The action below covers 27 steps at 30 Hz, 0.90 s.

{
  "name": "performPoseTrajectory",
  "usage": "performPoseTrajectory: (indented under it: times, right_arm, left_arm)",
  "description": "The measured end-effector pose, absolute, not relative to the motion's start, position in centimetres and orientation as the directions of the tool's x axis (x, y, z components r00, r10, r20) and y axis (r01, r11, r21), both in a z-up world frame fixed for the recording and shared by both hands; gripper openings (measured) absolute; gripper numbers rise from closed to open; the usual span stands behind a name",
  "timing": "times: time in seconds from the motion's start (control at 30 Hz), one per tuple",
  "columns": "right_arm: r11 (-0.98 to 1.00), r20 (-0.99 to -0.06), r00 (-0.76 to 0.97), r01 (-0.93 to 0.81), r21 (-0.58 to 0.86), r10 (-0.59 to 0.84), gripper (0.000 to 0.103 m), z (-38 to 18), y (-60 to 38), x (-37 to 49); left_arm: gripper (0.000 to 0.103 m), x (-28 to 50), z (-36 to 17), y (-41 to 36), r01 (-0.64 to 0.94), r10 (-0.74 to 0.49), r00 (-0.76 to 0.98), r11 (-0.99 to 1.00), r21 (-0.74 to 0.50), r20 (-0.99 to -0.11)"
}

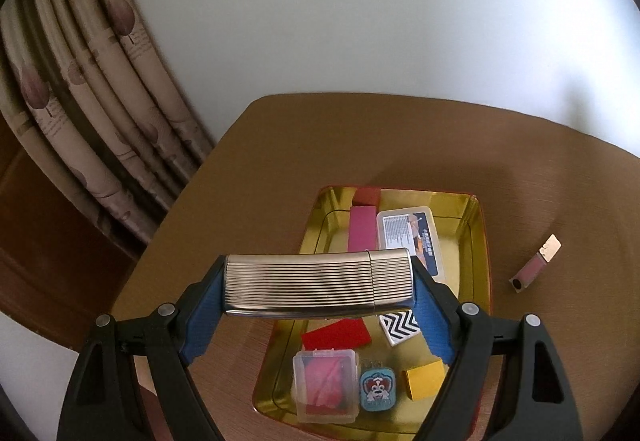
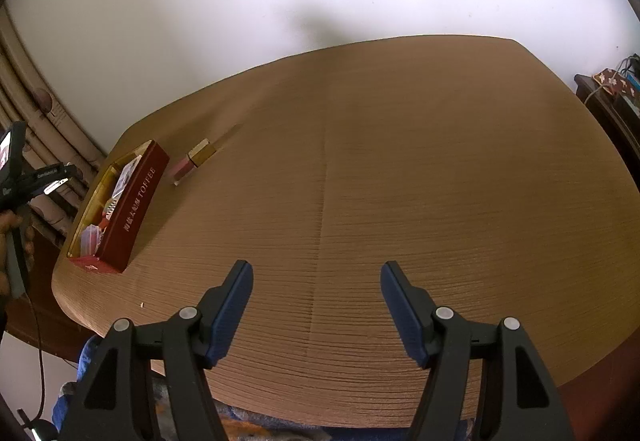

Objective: Organize rigid objects
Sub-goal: 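Carry the ribbed silver tin with the left tool over the tray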

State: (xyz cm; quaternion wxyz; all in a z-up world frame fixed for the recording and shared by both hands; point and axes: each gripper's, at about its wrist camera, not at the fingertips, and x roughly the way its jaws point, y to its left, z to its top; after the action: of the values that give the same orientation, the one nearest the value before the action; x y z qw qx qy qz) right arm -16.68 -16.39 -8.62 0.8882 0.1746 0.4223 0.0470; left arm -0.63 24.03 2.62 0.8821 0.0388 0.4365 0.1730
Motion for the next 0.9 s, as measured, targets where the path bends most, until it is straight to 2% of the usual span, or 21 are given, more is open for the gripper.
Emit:
performPoseTrajectory:
  times: [0.27,0.5,0.73,0.9]
  right_arm:
    - [0.937,-0.748,0.623,0.067,0.343,0.229,0.068,-9.2,-16.2,-16.2]
    - [0.939,-0.769,0.597,0.073,0.337,0.23,0.068,-10.3,-16.2,-15.7]
    - [0.935,-0.785,0.573,0.086,0.344,0.236,0.068,-11.3,-16.2,-15.1]
    - [0.936,-0.798,0.552,0.082,0.343,0.244,0.068,-11.8,-16.2,-15.0]
  left_arm:
    - [0.08,1.8,2.8,25.7,-0.283,0.236,0.546,0.955,0.088,-0.804]
    - [0.081,4.0,1.1,25.8,-0.298,0.26,0.513,0.948,0.114,-0.818]
    - [0.08,5.6,-2.8,28.0,-0.425,0.239,0.45,0.905,0.03,-0.86]
    - [0.08,6.3,-4.6,29.0,-0.512,0.264,0.423,0.859,0.012,-0.867]
